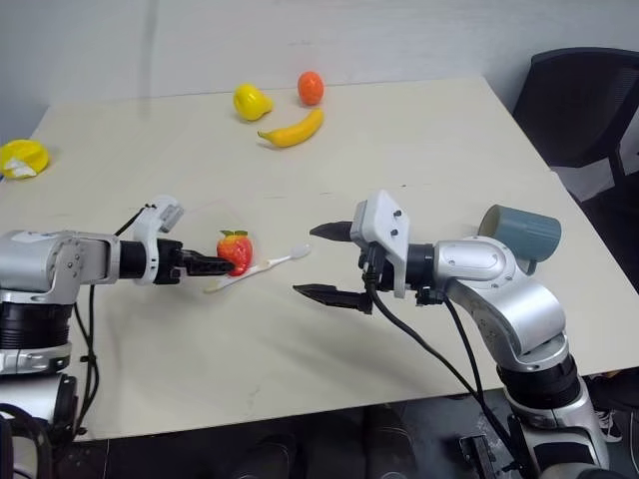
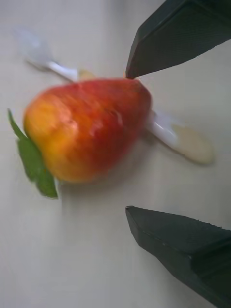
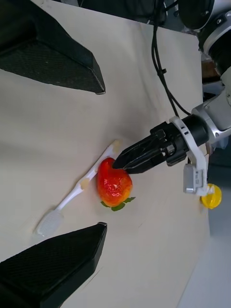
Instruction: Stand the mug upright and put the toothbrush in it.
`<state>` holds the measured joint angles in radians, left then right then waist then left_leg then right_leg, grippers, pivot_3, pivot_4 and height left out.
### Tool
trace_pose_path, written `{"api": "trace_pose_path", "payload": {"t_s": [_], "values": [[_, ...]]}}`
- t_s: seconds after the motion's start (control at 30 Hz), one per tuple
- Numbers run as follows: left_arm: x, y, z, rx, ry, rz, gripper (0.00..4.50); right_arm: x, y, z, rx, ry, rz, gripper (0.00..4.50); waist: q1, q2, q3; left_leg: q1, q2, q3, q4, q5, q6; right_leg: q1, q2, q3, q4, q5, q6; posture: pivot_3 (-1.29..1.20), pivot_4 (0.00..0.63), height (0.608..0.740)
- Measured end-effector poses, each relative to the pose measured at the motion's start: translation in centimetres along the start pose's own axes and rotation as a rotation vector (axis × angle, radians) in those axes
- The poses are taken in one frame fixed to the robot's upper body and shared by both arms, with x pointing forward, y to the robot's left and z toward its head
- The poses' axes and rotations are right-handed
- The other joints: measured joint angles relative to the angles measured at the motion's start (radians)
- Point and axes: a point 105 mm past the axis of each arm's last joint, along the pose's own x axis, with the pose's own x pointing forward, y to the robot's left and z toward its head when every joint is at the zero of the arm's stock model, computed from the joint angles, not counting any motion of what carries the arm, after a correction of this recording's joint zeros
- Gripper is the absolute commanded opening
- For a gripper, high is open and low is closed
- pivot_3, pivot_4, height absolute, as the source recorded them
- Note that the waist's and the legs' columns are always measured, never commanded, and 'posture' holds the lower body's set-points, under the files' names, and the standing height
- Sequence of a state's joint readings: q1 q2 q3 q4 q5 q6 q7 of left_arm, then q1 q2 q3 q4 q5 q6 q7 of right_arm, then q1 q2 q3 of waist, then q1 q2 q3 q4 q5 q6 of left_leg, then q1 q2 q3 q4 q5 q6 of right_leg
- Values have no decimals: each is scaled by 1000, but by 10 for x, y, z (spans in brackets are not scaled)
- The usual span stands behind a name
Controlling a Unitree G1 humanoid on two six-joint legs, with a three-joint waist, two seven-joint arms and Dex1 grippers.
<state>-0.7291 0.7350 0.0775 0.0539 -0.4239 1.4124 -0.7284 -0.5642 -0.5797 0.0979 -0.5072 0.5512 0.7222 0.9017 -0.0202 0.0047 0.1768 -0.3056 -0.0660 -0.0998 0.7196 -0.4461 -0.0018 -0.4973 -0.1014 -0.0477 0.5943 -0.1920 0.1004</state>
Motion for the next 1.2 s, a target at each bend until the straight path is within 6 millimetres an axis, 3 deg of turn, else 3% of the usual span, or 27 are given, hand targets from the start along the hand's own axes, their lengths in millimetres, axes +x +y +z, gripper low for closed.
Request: {"api": "trace_pose_path", "payload": {"t_s": [0.2, 0.33, 0.57, 0.87, 0.93, 1.03, 1.07, 1.1, 1.2], "values": [[2, 4, 7, -11, -18, 27, 4500, 0, -1, -1, 2, 1, -15, 4448, -5, 0, 0, 0, 0, 0, 0, 0, 0, 0, 0, 0, 0, 0, 0, 0, 150, 740], [15, 3, 5, -34, -8, 29, 4500, 1, -3, -1, 2, 2, -29, 4448, -1, 0, 0, 0, -1, 0, 0, 0, 0, 0, 0, 0, 0, 0, 0, 0, 150, 740], [29, 0, 10, -24, -6, 50, 2923, 1, -4, -1, 2, 1, -45, 4500, 6, 0, 0, 0, -1, 0, 1, 0, 0, 0, -1, 0, 0, 0, 1, 0, 150, 740], [33, 3, 13, -5, -19, 58, 2822, 0, 0, -1, -1, 4, -47, 4500, 18, -1, -1, 1, -2, 0, 1, 0, 0, 2, -1, 1, -1, 1, 2, 0, 150, 740], [27, 13, 14, -10, -31, 93, 2822, -2, 1, -2, -4, 11, -46, 4500, 17, -1, -1, 2, -2, 0, 1, 0, 0, 2, -1, 1, -1, 1, 2, 0, 150, 740], [0, 48, 15, -62, -73, 234, 2822, -4, 3, -1, -4, 15, -24, 4500, 9, -1, -1, 3, -1, 0, -1, 0, 0, -1, 2, 2, -1, 1, 2, 0, 150, 740], [-14, 63, 14, -87, -91, 294, 2822, -5, 5, 0, -3, 15, -11, 4500, 3, -1, -1, 3, -1, 0, -2, 0, 0, -2, 2, 2, -1, 1, 1, 0, 150, 740], [-40, 85, 11, -125, -120, 394, 2822, -6, 6, 1, -3, 15, 6, 4500, -7, -1, -1, 3, -1, -1, -3, 0, 0, -3, 3, 2, -1, 1, 1, 0, 150, 740], [-95, 123, -2, -184, -178, 581, 2822, -9, 6, 5, -15, 13, 25, 4500, -12, -1, -1, 4, -1, -1, -5, 0, 0, -3, 3, 2, -2, 1, 1, 0, 150, 740]]}}
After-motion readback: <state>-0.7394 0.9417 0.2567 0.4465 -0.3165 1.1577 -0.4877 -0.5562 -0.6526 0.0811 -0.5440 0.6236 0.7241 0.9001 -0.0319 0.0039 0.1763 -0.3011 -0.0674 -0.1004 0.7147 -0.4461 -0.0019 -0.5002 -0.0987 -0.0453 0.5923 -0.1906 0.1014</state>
